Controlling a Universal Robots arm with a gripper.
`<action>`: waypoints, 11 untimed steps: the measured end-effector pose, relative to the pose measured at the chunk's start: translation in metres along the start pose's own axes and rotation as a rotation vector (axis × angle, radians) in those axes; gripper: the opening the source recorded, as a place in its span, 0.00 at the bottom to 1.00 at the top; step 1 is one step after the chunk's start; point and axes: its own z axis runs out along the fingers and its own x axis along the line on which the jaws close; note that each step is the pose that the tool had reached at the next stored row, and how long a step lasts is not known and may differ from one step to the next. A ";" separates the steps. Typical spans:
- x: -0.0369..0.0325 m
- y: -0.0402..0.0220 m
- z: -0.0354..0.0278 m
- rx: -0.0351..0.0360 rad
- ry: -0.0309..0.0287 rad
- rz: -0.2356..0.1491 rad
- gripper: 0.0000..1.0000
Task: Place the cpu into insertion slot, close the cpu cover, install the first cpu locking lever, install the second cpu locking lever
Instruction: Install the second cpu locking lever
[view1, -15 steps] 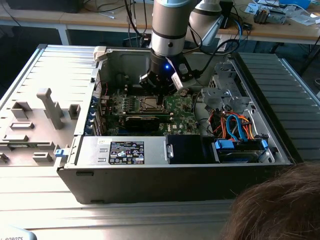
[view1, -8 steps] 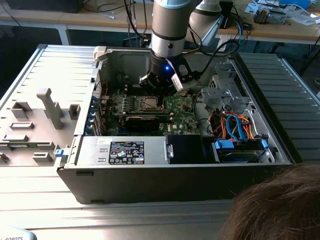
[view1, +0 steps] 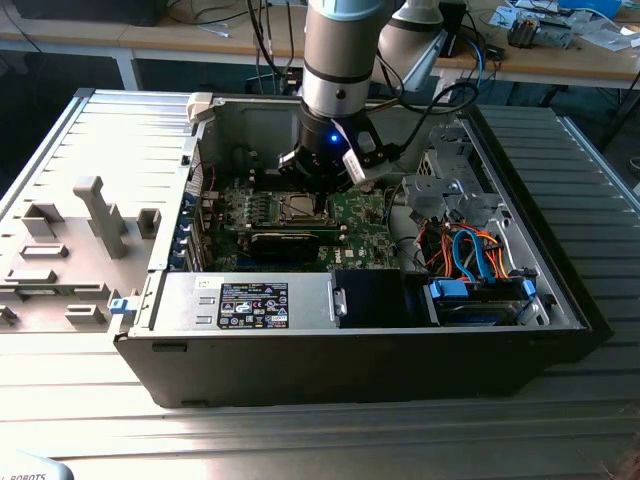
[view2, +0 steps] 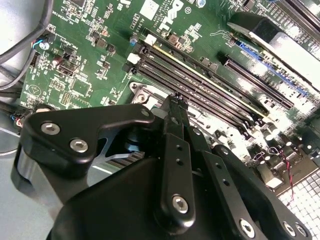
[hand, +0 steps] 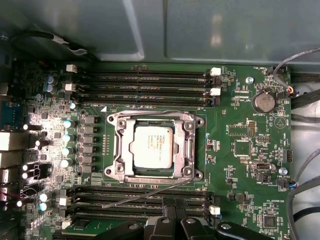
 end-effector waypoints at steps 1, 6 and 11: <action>0.0000 -0.0001 0.0000 -0.0017 0.0000 0.000 0.11; 0.0001 -0.0001 0.0006 -0.0254 -0.0009 -0.001 0.11; 0.0103 -0.0047 0.0049 -0.0667 -0.0025 -0.002 0.11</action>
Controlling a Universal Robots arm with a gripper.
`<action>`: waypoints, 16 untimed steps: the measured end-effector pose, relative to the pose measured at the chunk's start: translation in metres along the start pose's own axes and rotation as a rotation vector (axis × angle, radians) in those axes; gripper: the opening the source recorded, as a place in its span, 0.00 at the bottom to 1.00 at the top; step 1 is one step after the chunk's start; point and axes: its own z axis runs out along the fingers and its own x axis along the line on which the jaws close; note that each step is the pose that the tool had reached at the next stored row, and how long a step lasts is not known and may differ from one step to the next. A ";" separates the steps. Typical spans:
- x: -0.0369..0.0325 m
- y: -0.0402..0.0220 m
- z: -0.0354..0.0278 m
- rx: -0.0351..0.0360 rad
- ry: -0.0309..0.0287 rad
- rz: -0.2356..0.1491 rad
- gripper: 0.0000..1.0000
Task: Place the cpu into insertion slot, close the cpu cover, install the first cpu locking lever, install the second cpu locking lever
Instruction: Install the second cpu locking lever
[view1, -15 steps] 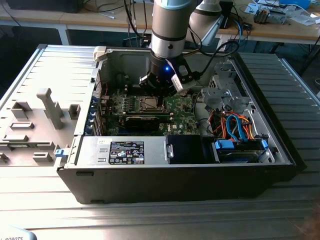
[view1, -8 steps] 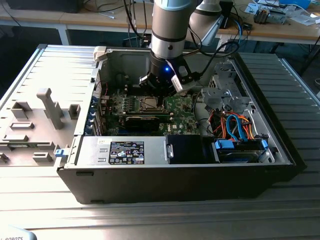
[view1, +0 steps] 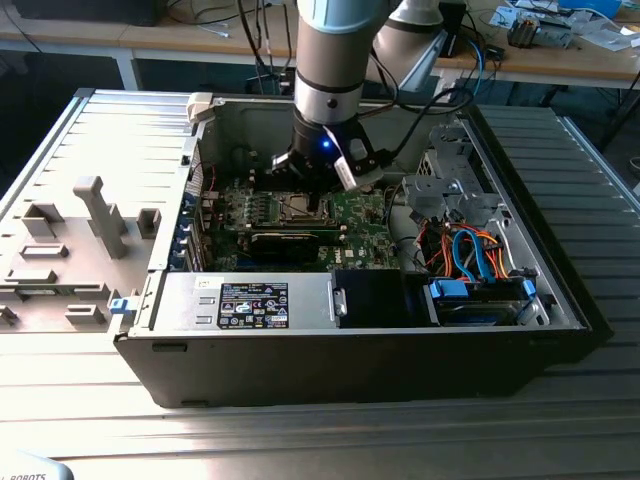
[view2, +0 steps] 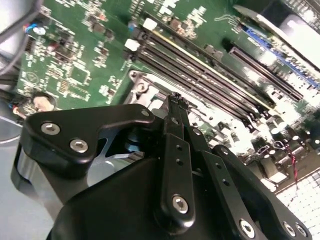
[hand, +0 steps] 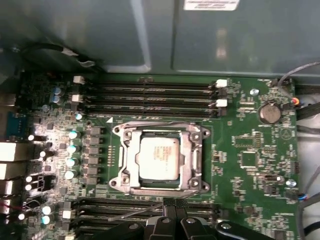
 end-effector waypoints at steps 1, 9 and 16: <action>0.0033 -0.0018 0.0008 -0.0053 -0.0001 0.000 0.11; 0.0261 -0.0145 0.0054 -0.0686 -0.0025 -0.002 0.11; 0.0337 -0.0195 0.0165 -0.0903 -0.0030 -0.005 0.11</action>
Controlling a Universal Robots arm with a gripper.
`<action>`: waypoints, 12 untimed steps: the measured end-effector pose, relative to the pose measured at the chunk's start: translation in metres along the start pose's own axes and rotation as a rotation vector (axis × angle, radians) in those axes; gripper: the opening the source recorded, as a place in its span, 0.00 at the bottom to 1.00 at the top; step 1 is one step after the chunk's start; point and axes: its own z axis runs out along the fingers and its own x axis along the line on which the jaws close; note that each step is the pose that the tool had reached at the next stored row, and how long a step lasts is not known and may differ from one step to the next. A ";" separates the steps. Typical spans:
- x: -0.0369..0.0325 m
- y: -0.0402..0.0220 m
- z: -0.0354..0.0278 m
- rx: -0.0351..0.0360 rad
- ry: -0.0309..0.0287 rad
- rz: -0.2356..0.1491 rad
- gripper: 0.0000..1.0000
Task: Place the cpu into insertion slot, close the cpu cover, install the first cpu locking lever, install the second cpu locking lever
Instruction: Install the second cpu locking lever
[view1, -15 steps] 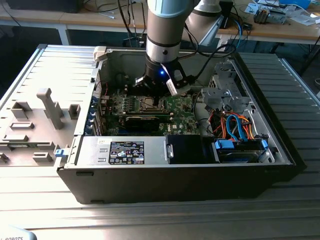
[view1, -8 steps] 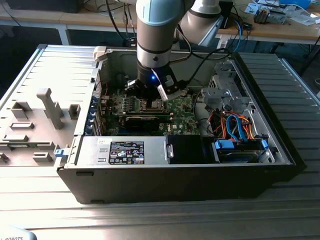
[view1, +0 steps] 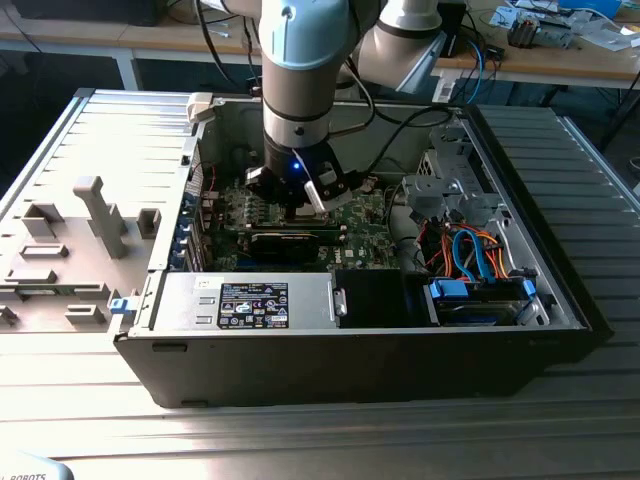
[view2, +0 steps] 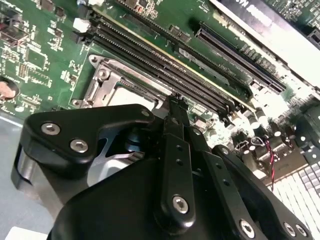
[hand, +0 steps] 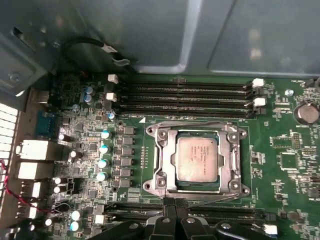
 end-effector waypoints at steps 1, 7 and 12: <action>0.0009 -0.0003 0.0019 -0.0002 0.0000 0.000 0.11; 0.0130 -0.0018 0.0169 -0.0095 0.0003 -0.003 0.11; 0.0203 0.0014 0.0235 -0.0189 0.0078 -0.043 0.11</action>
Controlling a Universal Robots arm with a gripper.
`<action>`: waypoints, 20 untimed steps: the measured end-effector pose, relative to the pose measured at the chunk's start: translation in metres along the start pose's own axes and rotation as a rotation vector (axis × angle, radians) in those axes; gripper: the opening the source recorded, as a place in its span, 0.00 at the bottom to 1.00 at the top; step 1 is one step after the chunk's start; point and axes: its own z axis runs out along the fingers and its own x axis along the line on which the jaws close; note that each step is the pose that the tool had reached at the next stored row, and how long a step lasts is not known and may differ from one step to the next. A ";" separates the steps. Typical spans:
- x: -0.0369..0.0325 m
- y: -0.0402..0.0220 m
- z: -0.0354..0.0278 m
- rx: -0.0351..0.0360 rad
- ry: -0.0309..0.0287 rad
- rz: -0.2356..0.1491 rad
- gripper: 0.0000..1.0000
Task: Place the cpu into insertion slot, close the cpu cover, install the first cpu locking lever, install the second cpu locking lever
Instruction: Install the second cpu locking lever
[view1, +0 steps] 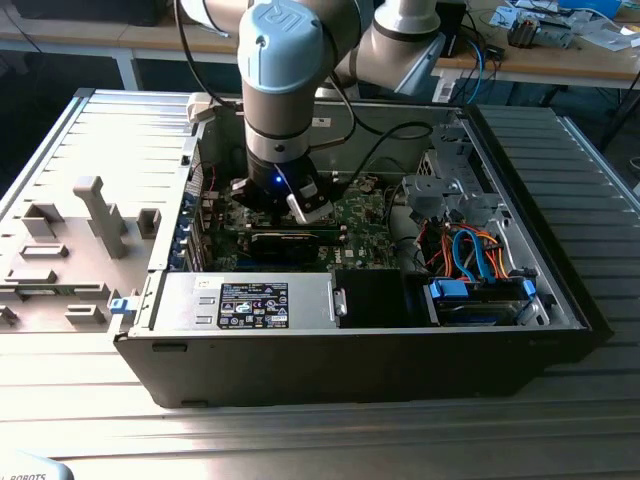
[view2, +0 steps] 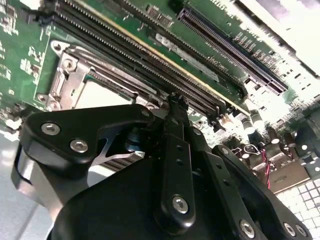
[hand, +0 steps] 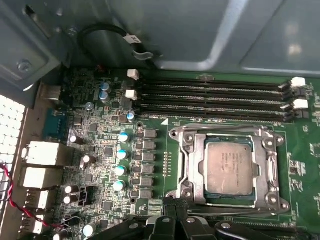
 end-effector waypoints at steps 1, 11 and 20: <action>-0.0003 0.0018 0.0008 0.0002 0.0033 -0.017 0.11; -0.0005 0.0045 0.0039 0.0031 0.0113 -0.052 0.11; -0.0021 0.0094 -0.0096 0.0306 0.0122 -0.051 0.11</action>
